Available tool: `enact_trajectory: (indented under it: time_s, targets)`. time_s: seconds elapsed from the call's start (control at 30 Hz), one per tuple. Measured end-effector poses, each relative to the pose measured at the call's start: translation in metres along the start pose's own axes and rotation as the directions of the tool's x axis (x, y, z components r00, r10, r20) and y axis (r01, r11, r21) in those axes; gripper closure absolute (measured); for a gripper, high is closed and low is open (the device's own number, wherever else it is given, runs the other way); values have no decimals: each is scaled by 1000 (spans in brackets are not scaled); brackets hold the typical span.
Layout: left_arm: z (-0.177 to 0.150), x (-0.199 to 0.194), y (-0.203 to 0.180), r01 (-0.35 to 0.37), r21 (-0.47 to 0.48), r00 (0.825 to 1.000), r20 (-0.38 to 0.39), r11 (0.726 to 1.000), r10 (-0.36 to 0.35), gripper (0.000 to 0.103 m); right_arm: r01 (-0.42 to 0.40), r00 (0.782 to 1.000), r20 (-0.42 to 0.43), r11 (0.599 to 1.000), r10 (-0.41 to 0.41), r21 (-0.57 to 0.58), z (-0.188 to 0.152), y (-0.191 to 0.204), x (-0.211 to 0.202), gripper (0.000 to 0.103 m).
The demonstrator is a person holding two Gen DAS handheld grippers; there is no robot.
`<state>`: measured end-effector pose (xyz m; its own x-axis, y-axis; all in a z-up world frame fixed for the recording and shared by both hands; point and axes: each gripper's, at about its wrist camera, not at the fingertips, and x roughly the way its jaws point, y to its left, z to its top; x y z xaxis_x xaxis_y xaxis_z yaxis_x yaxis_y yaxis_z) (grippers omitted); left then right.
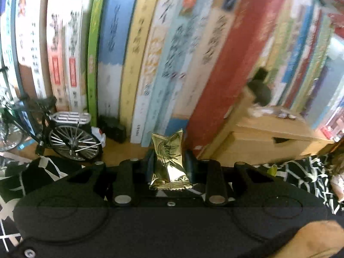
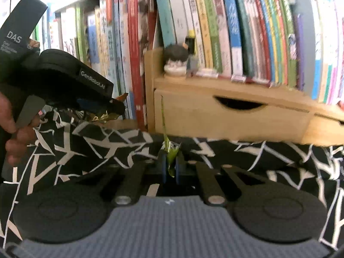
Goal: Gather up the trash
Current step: 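Grasp the gold foil candy with the left tool while the right tool grasps the yellow-green paper crane, then carry the gold foil candy and paper crane to the black bin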
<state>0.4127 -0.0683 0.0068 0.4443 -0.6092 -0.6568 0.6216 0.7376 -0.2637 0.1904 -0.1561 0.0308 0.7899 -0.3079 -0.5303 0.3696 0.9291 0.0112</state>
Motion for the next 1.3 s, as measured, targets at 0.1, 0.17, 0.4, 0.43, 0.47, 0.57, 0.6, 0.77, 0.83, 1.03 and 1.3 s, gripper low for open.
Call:
enact_trajectory:
  time_s: [0.1,0.17,0.4,0.43,0.47,0.57,0.6,0.77,0.83,1.03,1.3]
  targets:
    - [-2,-17,-7,-1,32,1000,23,999,0,75,13,1000,18,1000,-13,-2,5,-2,-19,92]
    - [-4,-33,-11,11,36,999,39,999,-12,75,16,999,29,1000,-15,-4,13,-1,-27,93]
    - [-8,-112,-30,24,121,996,87,992,-34,74,-7,997,72,999,10,-40,30,13,-89,93]
    - [-9,-124,-33,25,136,995,94,990,-38,74,-24,997,74,999,28,-49,30,15,-98,93]
    - [-10,-139,-35,25,155,994,100,988,-41,74,-43,996,74,998,47,-54,30,17,-106,93]
    - [-20,-179,-37,25,182,994,103,983,-44,74,-75,995,63,996,78,-36,28,22,-139,92]
    - [-23,-194,-37,23,182,994,104,983,-43,74,-67,996,63,997,69,-23,25,24,-150,92]
    - [-47,-265,-38,19,200,989,139,980,-48,74,-39,998,60,998,36,55,9,41,-209,92]
    - [-59,-290,-38,17,213,987,151,977,-50,74,-34,998,55,996,29,81,2,48,-227,92]
    - [-95,-355,-28,35,187,984,167,982,-67,74,-68,995,84,993,60,95,-14,82,-278,92]
    - [-149,-440,-18,35,235,980,184,971,-80,74,-66,988,148,993,50,103,-33,125,-348,91]
